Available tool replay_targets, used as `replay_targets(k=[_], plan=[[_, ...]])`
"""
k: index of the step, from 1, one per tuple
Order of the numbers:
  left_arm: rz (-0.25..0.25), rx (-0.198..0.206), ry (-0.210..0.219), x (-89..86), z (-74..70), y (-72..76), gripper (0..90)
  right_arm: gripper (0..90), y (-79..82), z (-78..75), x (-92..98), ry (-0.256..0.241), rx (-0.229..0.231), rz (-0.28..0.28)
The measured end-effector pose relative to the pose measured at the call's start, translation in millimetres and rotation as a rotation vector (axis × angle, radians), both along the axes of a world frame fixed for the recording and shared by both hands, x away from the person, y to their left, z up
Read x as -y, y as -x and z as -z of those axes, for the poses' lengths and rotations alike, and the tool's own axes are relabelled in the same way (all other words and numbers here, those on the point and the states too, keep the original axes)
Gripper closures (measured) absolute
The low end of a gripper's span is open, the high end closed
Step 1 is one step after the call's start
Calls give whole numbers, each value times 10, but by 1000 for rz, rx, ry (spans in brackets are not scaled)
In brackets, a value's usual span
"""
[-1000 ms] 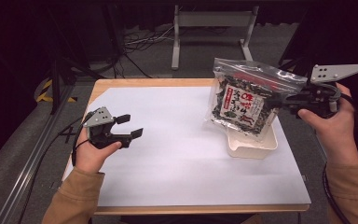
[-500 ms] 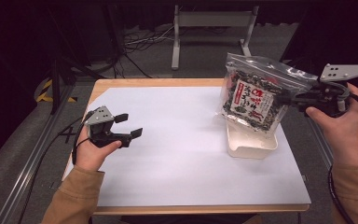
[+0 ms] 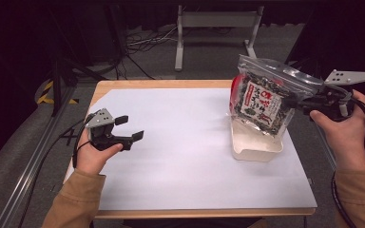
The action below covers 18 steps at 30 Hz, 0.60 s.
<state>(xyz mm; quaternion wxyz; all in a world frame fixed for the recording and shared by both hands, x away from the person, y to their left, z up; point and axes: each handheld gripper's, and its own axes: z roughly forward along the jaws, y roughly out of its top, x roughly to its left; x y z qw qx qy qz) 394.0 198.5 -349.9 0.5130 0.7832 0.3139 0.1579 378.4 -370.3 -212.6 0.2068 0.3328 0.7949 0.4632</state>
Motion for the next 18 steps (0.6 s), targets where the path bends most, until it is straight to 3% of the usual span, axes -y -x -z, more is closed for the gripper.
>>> replay_targets(k=[18], plan=[[-11, 0, 1, -16, 18, 6, 152, 760, -48, 197, -11, 45, -39, 67]])
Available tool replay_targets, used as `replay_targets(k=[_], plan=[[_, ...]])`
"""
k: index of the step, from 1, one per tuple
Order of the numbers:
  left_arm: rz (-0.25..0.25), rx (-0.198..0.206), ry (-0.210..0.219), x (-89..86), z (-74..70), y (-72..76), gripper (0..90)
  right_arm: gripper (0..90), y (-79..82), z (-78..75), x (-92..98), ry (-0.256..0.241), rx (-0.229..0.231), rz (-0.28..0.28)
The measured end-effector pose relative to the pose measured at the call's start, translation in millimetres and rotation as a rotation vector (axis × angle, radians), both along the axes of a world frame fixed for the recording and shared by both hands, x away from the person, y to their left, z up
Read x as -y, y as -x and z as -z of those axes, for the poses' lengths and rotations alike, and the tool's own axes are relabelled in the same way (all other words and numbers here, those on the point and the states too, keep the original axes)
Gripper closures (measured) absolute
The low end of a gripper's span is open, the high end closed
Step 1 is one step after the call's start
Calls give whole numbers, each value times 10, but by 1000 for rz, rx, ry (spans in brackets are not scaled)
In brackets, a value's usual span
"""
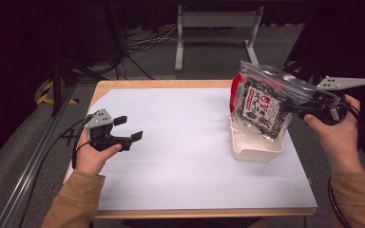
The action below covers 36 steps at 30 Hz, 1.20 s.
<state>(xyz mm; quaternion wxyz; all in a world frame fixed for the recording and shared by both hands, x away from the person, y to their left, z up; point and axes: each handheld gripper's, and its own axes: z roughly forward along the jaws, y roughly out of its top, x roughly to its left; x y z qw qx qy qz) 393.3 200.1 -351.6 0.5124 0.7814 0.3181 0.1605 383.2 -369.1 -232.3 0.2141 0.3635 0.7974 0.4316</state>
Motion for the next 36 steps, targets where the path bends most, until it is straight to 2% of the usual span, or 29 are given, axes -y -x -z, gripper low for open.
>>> replay_targets(k=[8, 22, 33, 36], plan=[[0, -6, 0, -9, 6, 2, 147, 761, -39, 106, -75, 47, -21, 15], [-5, -13, 1, -13, 16, 6, 145, 761, -78, 251, -113, 74, -45, 20], [-4, -16, 0, -3, 24, -2, 144, 759, -103, 374, -98, 66, -69, 24], [-2, -23, 2, 5, 24, 1, 143, 758, -107, 415, -106, 65, -90, 32]])
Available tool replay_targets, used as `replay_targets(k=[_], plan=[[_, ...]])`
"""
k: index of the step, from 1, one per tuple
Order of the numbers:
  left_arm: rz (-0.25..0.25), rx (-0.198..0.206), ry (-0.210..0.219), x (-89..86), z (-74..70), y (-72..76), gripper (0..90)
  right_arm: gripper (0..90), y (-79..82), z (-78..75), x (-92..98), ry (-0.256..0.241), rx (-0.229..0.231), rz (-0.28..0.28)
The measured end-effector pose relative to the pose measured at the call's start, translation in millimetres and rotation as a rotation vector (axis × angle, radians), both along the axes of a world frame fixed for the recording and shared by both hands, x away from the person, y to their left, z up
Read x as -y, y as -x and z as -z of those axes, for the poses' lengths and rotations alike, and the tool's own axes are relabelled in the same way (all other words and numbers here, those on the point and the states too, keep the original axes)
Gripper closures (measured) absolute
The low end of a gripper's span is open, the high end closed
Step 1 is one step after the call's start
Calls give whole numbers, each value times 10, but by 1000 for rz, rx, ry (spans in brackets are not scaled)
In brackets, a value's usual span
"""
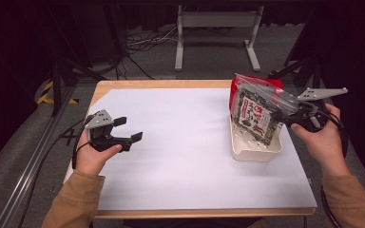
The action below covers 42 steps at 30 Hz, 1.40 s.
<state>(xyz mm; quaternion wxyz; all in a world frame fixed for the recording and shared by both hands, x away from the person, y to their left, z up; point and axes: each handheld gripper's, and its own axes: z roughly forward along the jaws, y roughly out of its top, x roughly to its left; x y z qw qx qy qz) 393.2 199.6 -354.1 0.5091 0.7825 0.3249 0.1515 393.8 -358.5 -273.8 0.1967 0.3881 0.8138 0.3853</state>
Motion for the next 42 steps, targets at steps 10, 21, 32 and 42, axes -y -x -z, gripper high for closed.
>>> replay_targets(k=[10, 21, 32, 42], plan=[[7, 2, -8, 22, 8, -9, 142, 756, -14, 169, 95, -41, -16, 13], [5, 0, -7, 7, 22, 3, 138, 720, 4, 170, 99, -76, 37, 13], [15, 5, -9, -26, 94, 254, 135, 431, 296, 214, 246, -124, 169, 65], [35, 18, 5, -24, 190, 459, 133, 386, 672, 397, 300, -156, 239, 65]])
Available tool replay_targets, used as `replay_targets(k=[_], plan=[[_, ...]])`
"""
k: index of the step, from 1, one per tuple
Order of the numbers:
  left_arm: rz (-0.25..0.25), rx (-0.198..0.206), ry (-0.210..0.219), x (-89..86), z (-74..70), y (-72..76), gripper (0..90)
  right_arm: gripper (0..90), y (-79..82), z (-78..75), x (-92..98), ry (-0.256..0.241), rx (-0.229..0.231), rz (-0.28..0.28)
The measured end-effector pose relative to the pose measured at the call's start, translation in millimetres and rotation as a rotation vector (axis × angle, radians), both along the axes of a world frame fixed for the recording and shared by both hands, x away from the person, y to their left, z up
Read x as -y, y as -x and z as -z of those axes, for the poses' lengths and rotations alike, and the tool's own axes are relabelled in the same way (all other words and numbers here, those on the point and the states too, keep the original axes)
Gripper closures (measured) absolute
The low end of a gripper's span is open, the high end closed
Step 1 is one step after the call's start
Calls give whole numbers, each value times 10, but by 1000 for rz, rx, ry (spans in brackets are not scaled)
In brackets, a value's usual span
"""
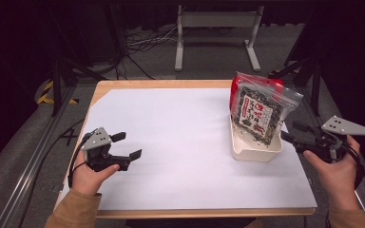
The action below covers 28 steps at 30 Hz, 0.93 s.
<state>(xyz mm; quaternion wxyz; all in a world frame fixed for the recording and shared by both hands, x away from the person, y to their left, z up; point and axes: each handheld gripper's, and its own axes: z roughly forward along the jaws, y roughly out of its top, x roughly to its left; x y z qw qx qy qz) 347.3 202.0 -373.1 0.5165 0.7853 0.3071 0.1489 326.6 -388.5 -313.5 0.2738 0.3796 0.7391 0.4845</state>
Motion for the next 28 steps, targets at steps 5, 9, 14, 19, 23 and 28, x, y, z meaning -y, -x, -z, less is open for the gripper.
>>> replay_targets(k=[5, 9, 14, 19, 23, 28], plan=[[20, 4, 8, -16, 59, 95, 129, 376, 109, 208, -78, -9, 8, -55], [21, 10, 18, -41, 95, 121, 127, 368, 144, 362, -147, -18, 20, -118], [54, 4, 39, -53, 168, 134, 94, 365, 145, 537, -241, -35, 27, -164], [62, -2, 34, -55, 228, 135, 84, 364, 148, 764, -396, -61, 27, -215], [62, -6, 31, -67, 251, 129, 77, 340, 134, 882, -493, -64, 66, -241], [79, -11, 26, -70, 263, 113, 39, 343, 161, 839, -497, -59, 90, -250]])
